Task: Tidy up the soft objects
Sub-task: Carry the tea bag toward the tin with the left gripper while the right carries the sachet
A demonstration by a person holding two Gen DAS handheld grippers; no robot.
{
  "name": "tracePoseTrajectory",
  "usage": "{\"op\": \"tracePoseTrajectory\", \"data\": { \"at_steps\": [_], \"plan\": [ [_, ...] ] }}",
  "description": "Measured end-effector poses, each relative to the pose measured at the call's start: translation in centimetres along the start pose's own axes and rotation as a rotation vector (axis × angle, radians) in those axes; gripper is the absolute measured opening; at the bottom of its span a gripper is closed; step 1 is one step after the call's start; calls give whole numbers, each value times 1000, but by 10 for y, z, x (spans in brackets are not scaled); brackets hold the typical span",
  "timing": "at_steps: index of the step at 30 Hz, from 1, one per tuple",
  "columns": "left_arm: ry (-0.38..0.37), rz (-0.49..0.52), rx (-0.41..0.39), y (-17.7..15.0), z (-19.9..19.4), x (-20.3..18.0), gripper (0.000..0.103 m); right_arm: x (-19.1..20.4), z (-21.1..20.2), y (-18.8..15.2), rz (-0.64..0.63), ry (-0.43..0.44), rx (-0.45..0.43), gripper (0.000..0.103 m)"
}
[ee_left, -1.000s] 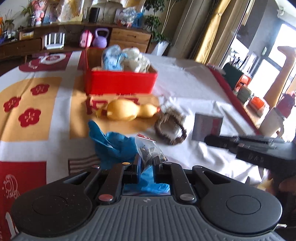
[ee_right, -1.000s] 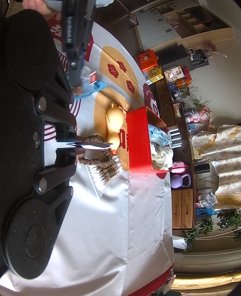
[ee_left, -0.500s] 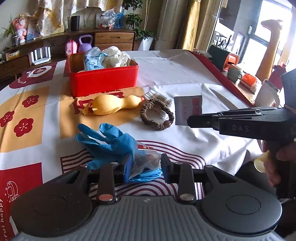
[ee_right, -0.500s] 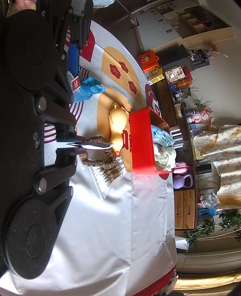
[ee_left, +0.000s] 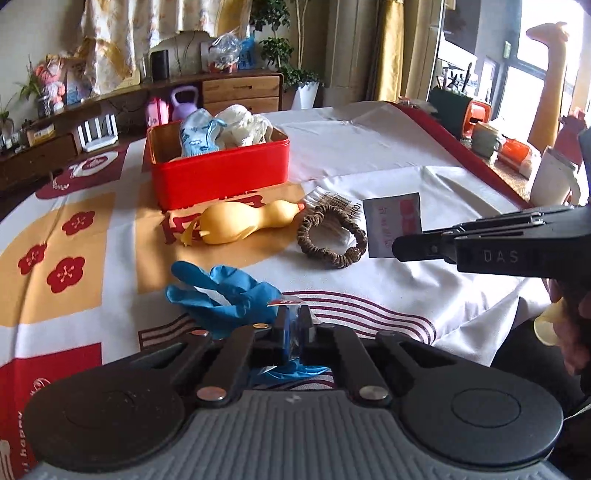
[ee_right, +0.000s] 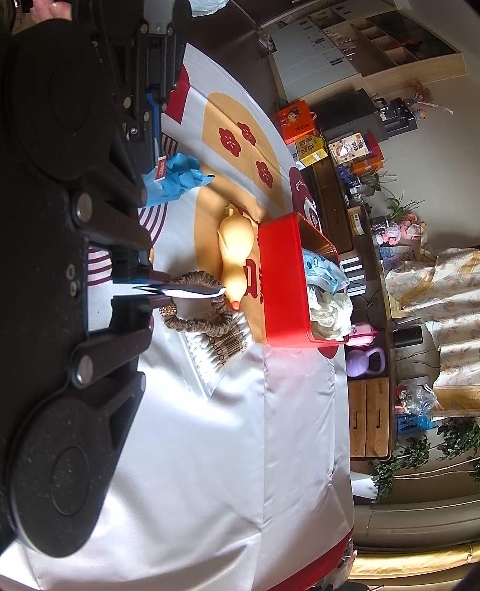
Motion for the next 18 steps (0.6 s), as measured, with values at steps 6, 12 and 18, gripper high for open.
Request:
{"op": "tracePoseTrajectory", "data": {
  "at_steps": [6, 12, 18],
  "plan": [
    [-24, -107, -51, 19, -16, 19, 3, 4, -6, 12, -18, 16, -12, 5],
    [-42, -210, -128, 53, -39, 45, 3, 11, -12, 37, -45, 40, -29, 5],
    [-16, -207, -182, 86, -41, 68, 3, 14, -5, 72, -25, 74, -35, 5]
  ]
}}
Point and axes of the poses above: each gripper's, at about its wrist camera, not at the fingertips, and z roughly the way its jaws point, x to its left, y to its top, the point moved 8 cm from there along z, roughly the way its jaws point, and after that the axes turned 11 degrees about z, right-handed, at the moved point
